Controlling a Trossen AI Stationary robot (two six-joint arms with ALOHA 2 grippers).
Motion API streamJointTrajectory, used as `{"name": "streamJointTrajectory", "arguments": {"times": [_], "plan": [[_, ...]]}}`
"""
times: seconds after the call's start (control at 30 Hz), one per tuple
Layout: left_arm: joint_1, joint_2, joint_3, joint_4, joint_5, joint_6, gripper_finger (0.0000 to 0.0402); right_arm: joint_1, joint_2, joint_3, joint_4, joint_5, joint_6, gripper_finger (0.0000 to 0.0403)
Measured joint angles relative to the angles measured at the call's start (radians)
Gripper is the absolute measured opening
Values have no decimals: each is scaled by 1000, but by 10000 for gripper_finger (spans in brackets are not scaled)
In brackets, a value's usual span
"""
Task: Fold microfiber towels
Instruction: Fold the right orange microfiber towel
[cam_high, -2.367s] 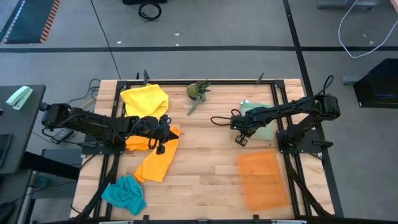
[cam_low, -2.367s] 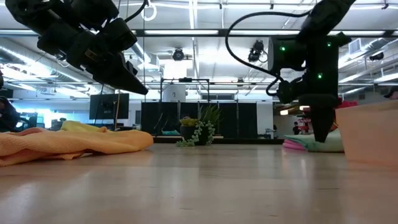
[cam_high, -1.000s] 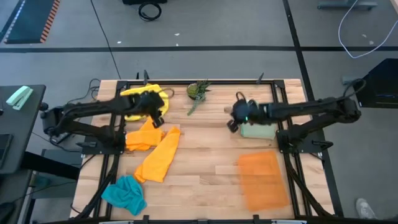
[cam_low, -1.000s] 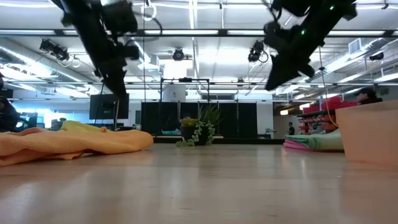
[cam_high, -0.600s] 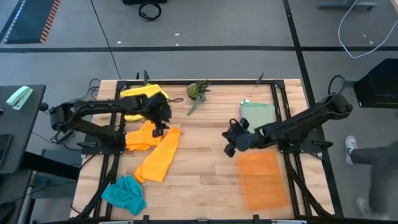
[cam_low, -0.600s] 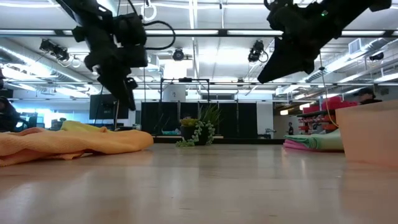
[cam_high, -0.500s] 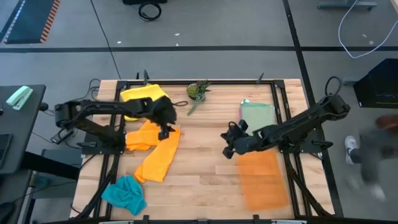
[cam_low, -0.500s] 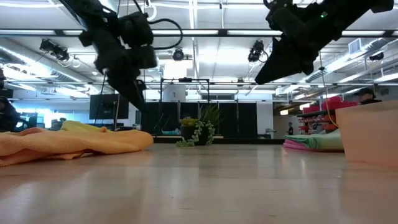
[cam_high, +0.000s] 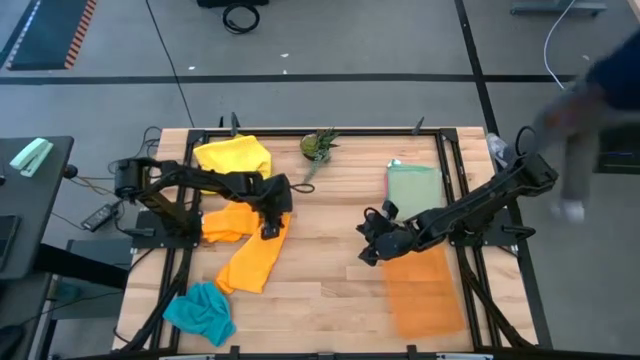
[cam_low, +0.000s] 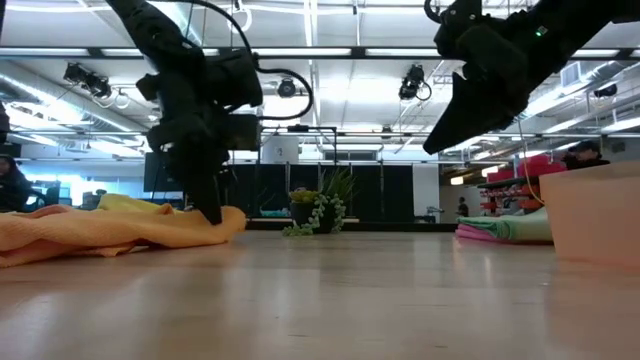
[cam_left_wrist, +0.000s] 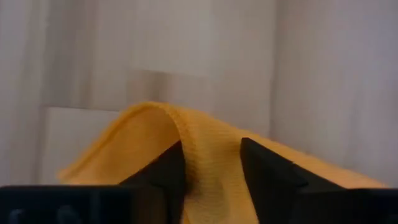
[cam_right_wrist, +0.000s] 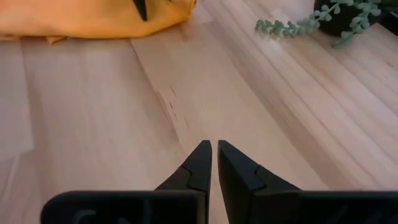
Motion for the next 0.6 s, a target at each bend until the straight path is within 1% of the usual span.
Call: {"name": "streamJointTrajectory", "arguments": {"times": [0.07, 0.13, 0.17, 0.23, 0.3, 0.4, 0.5, 0.6], "plan": [[-29, -1, 16, -5, -1, -40, 95, -1, 0, 0, -11, 0, -10, 35], [-60, -2, 50, 0, 0, -68, 33, -1, 0, 0, -12, 0, -36, 35], [-74, -3, 73, -4, 0, -80, 18, -1, 0, 0, -12, 0, -50, 35], [-102, -5, 144, -34, -18, -84, 15, -1, 0, 0, -14, 0, -75, 35], [-126, -13, 250, -98, -70, -47, 10, -5, 0, 0, -13, 0, -110, 35], [-140, -14, 466, -275, -136, 19, 7, -16, 0, 0, -14, 0, -141, 35], [-149, -11, 675, -445, -156, 60, 8, -31, -20, 0, -35, 1, -145, 35], [-175, -11, 818, -576, -159, 38, 5, -45, -71, 0, -104, 1, -143, 35]]}}
